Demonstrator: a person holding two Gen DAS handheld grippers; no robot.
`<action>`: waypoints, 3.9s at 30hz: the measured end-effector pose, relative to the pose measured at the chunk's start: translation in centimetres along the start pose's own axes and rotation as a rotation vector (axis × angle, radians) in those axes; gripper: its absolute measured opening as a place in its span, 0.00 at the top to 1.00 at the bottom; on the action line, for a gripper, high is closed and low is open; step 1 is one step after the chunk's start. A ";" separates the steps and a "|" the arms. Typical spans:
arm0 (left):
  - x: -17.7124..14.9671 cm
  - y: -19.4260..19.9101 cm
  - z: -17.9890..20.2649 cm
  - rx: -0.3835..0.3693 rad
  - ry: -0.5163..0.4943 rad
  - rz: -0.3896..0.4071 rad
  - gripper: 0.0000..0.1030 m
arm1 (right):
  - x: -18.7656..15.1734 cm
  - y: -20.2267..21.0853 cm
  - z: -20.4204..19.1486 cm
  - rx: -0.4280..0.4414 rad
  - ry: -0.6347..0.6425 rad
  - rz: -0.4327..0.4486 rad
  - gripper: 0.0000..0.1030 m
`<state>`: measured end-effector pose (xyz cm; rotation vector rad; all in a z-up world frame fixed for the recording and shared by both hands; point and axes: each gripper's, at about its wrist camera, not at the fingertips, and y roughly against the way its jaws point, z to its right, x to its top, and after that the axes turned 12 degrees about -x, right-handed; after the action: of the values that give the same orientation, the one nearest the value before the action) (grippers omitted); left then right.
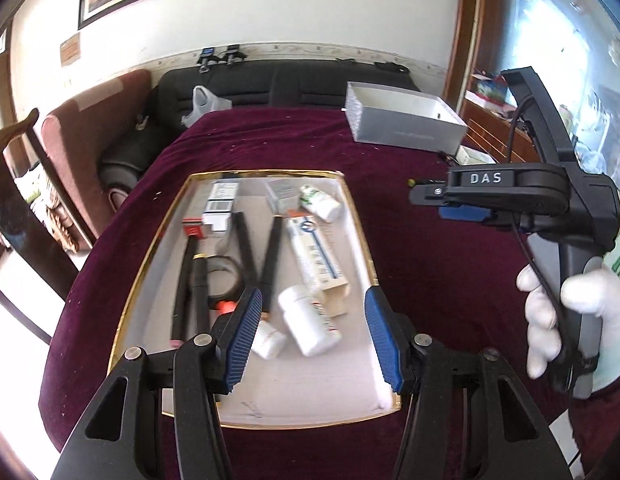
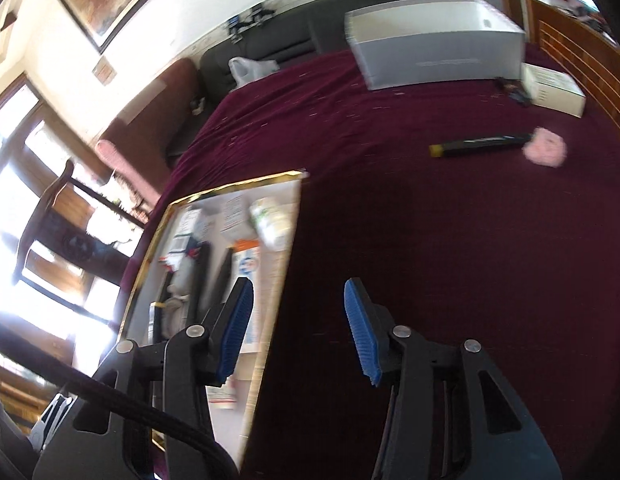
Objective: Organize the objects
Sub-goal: 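Move the right gripper to the pink plush toy and grasp it, then grasp the last yellow-capped black marker with the left gripper while the right gripper holds the plush toy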
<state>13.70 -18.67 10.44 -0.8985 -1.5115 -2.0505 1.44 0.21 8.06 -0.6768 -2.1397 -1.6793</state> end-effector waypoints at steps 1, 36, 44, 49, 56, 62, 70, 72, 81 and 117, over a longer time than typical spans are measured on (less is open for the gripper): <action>0.1 -0.1 0.6 -0.001 -0.010 -0.005 0.54 | 0.2 0.2 1.0 -0.009 -0.015 0.002 0.55; 2.0 -8.7 7.2 -0.168 -0.078 -0.162 0.54 | 10.9 -8.0 23.6 -0.250 -0.399 -0.014 0.53; 2.5 -9.2 6.5 -0.189 -0.026 -0.184 0.54 | 12.5 -9.6 23.1 -0.234 -0.399 -0.015 0.53; 2.8 -8.6 7.6 -0.173 -0.062 -0.170 0.54 | 12.9 -10.2 22.4 -0.254 -0.342 -0.032 0.72; 6.3 -9.9 9.9 -0.116 -0.195 -0.126 0.54 | 8.2 -6.2 23.8 -0.143 -0.390 0.010 0.74; 10.6 -16.0 13.8 -0.125 -0.363 -0.129 0.54 | 3.6 -4.8 24.8 0.011 -0.427 0.034 0.74; 12.6 -26.4 18.1 -0.071 -0.575 -0.244 0.54 | 3.0 -5.4 25.6 0.097 -0.460 0.023 0.73; 13.3 -28.1 18.3 -0.071 -0.585 -0.248 0.54 | 3.0 -5.5 25.6 0.099 -0.464 0.019 0.73; 14.2 -34.3 18.1 -0.149 -0.596 -0.318 0.54 | 3.0 -5.7 26.2 0.141 -0.496 0.002 0.72; 8.6 -28.5 18.7 -0.124 -0.464 -0.288 0.89 | 2.9 -4.9 22.2 -0.049 -0.286 0.055 0.58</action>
<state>-7.05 8.15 1.18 -1.3462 -1.8564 -2.2632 -3.09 21.26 0.25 -1.0360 -2.2492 -1.6971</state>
